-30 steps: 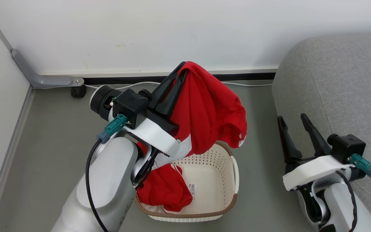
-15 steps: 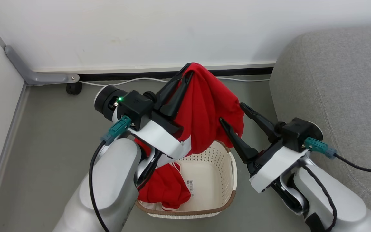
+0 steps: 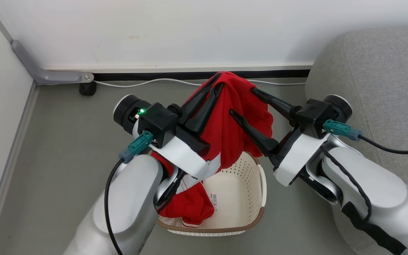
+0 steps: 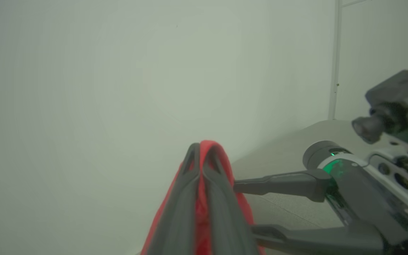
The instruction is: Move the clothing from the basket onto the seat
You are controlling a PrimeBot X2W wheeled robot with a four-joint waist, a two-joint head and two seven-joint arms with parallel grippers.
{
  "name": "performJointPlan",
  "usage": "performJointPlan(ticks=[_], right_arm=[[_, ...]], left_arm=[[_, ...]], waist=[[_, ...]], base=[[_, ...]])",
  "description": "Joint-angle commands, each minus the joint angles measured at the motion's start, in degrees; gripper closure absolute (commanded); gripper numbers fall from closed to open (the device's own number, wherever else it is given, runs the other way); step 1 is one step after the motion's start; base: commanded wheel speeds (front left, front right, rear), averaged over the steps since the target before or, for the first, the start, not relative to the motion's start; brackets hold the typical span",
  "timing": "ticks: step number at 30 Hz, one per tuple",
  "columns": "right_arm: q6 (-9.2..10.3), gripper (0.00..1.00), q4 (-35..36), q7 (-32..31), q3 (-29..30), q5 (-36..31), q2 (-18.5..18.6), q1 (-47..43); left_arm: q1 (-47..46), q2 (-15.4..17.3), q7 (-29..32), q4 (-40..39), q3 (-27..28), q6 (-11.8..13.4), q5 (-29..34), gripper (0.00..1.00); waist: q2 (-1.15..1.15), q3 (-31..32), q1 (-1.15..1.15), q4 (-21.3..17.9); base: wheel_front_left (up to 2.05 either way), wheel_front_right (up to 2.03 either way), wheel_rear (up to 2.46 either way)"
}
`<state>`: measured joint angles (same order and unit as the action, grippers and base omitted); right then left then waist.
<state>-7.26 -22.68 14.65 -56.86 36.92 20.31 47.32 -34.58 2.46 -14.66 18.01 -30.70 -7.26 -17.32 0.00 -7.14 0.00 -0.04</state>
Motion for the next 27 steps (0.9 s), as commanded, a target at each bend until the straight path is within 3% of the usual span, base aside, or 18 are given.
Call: performJointPlan(ticks=[1,13,26,27], right_arm=[[-0.23,0.00,0.80,0.35,-0.01,0.27,0.16,0.50],[-0.23,0.00,5.19,0.35,4.33,-2.34,0.81,-2.31],[-0.23,0.00,-4.99,-0.41,-8.81,9.06,0.96,1.72],[-0.23,0.11,-5.63,-0.35,-9.54,9.71,0.82,2.23]], left_arm=[[-2.76,0.56,-0.34,-1.84,1.48,-0.20,-0.58,1.00],[-2.67,0.47,-0.34,-1.55,0.80,-0.21,-0.86,1.00],[-2.62,0.43,-0.34,-2.57,-0.84,-0.21,-1.55,1.00],[-2.64,0.43,-0.34,-2.65,-0.87,-0.18,-1.61,1.00]], waist=[[0.00,0.01,0.00,0.21],[0.00,0.03,0.00,0.75],[0.00,0.11,0.00,2.22],[0.00,0.01,0.00,2.28]], base=[[0.00,0.00,0.00],[0.00,0.00,0.00],[0.00,0.00,0.00],[0.00,0.00,0.00]])
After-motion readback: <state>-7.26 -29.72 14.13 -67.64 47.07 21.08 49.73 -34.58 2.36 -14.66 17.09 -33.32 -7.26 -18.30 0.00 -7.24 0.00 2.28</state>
